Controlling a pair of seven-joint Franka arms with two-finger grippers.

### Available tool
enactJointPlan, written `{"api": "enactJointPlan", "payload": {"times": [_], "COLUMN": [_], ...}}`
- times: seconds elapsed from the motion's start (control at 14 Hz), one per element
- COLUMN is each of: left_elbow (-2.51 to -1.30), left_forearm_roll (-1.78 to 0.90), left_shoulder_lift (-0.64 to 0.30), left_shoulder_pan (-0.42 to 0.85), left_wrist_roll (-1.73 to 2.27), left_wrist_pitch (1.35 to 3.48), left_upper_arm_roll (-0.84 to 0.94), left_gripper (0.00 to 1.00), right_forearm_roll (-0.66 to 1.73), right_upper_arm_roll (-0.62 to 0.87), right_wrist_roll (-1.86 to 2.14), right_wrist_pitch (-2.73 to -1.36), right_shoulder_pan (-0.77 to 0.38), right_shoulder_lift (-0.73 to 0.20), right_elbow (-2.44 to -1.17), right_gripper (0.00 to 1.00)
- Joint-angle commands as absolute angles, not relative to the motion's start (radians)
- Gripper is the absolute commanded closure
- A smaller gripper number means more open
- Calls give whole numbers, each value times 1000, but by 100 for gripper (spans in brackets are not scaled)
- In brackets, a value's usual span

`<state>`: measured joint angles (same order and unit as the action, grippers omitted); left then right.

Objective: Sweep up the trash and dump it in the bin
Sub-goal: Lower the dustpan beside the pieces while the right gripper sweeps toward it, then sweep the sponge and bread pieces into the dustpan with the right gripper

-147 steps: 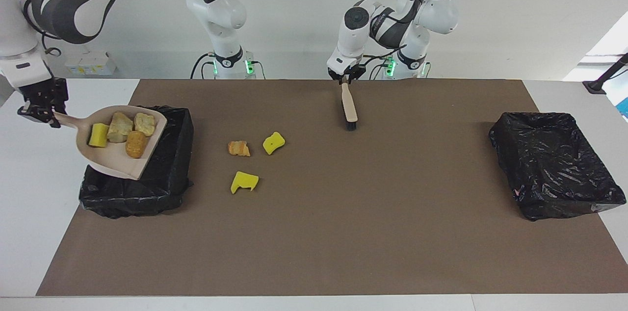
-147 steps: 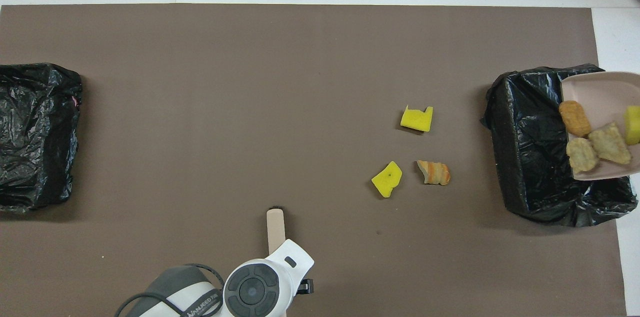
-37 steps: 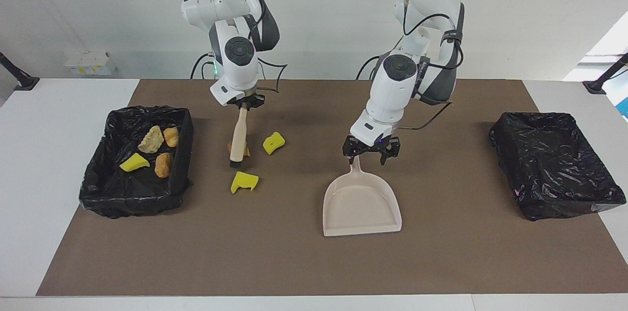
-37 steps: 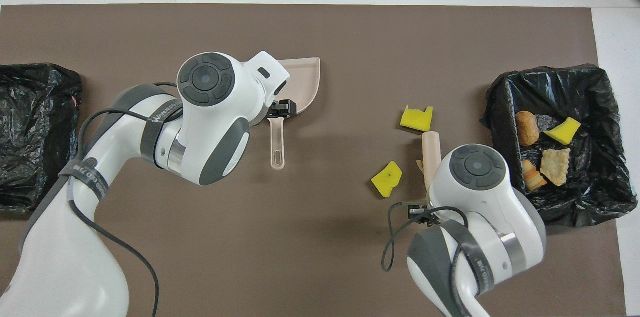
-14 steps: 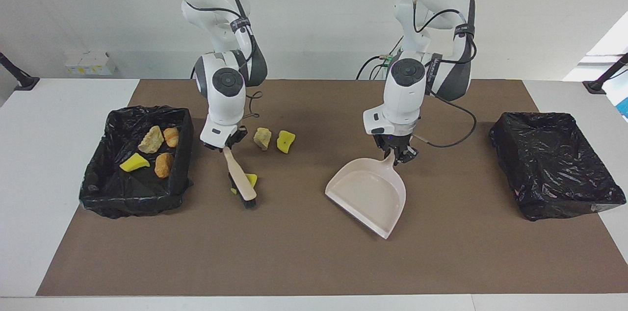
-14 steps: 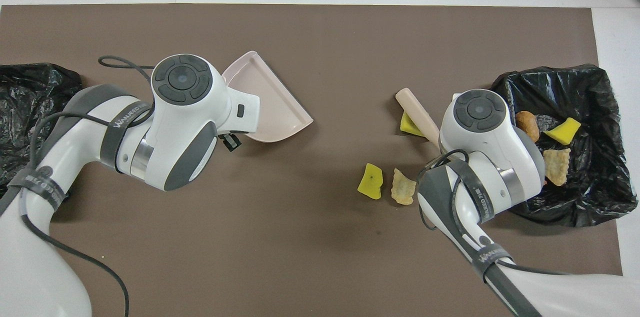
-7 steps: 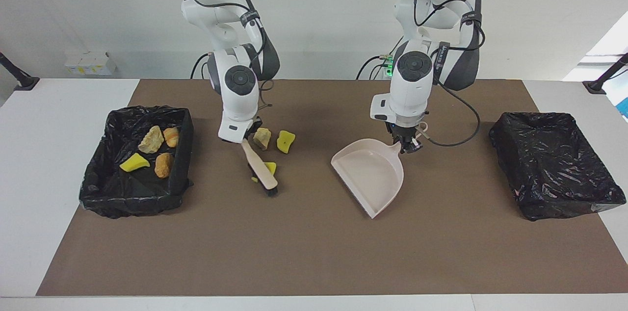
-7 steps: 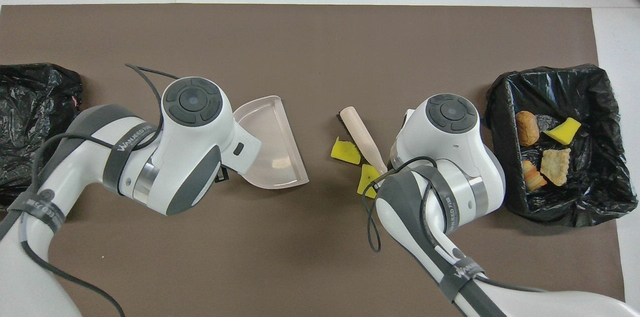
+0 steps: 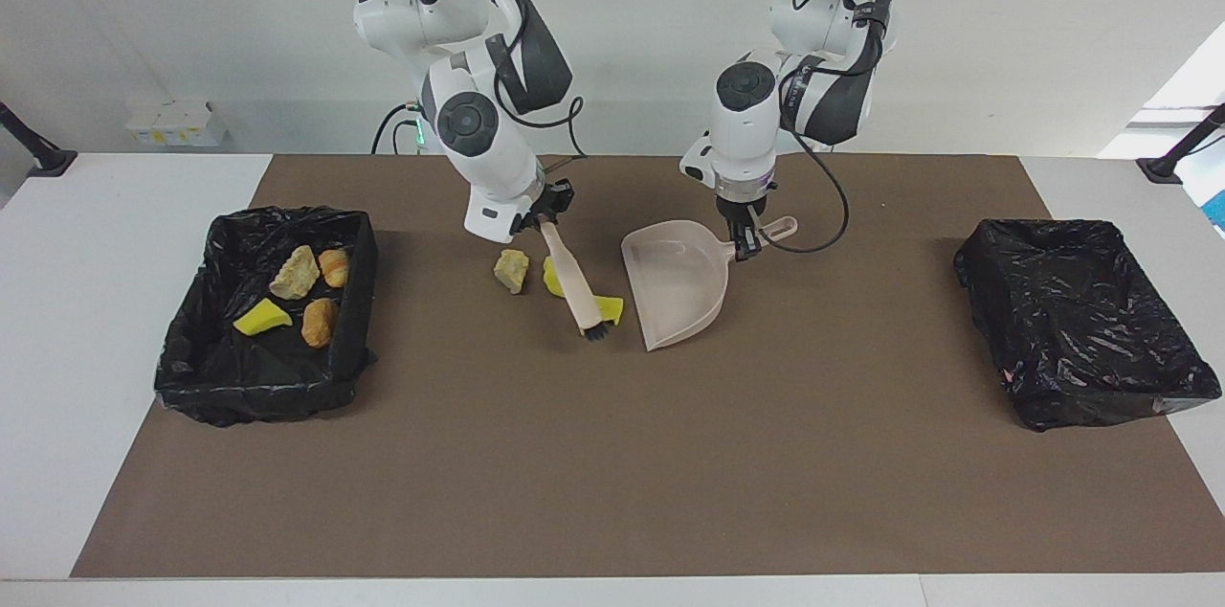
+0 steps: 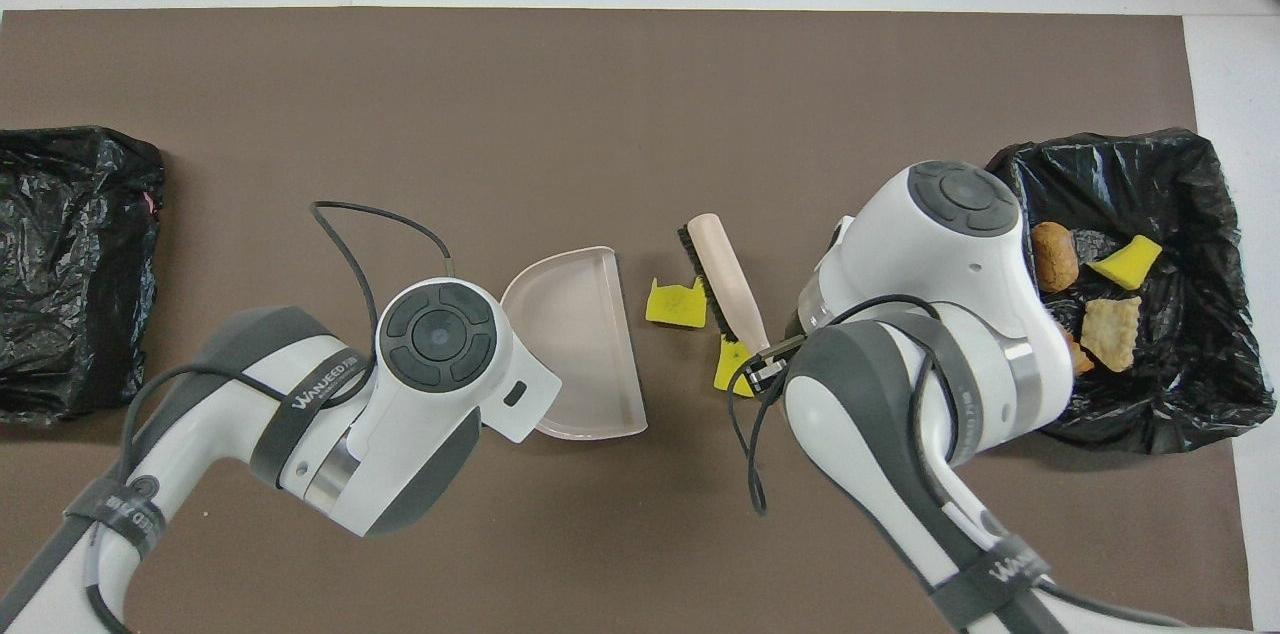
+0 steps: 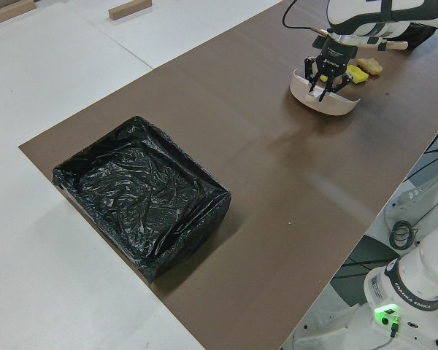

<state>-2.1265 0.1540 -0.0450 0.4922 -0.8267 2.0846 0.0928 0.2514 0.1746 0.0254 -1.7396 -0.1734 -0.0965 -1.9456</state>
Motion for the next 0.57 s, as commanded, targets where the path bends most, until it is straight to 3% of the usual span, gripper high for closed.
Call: {"api": "enactJointPlan", "payload": {"times": [0.0, 0.21, 0.43, 0.5], "left_elbow": [-2168, -2168, -2168, -2168], "left_forearm_roll": [170, 172, 172, 172], "left_shoulder_lift": [-34, -35, -55, -55], "left_shoulder_pan": [517, 517, 534, 534], "left_wrist_roll": [-841, -842, -842, -842], "left_wrist_pitch": [2141, 2157, 2183, 2180], "left_upper_arm_roll": [81, 81, 81, 81], "left_gripper": [100, 100, 100, 100], "right_forearm_roll": [198, 147, 146, 146], "right_upper_arm_roll": [178, 179, 181, 181], "right_wrist_roll": [-73, -127, -138, -140], "right_wrist_pitch": [-1698, -1730, -1943, -1957], "right_shoulder_pan": [-121, -62, -57, -46], "right_shoulder_lift": [-43, 36, 179, 198], "right_elbow": [-1995, -2133, -2385, -2414], "right_gripper": [100, 100, 100, 100]}}
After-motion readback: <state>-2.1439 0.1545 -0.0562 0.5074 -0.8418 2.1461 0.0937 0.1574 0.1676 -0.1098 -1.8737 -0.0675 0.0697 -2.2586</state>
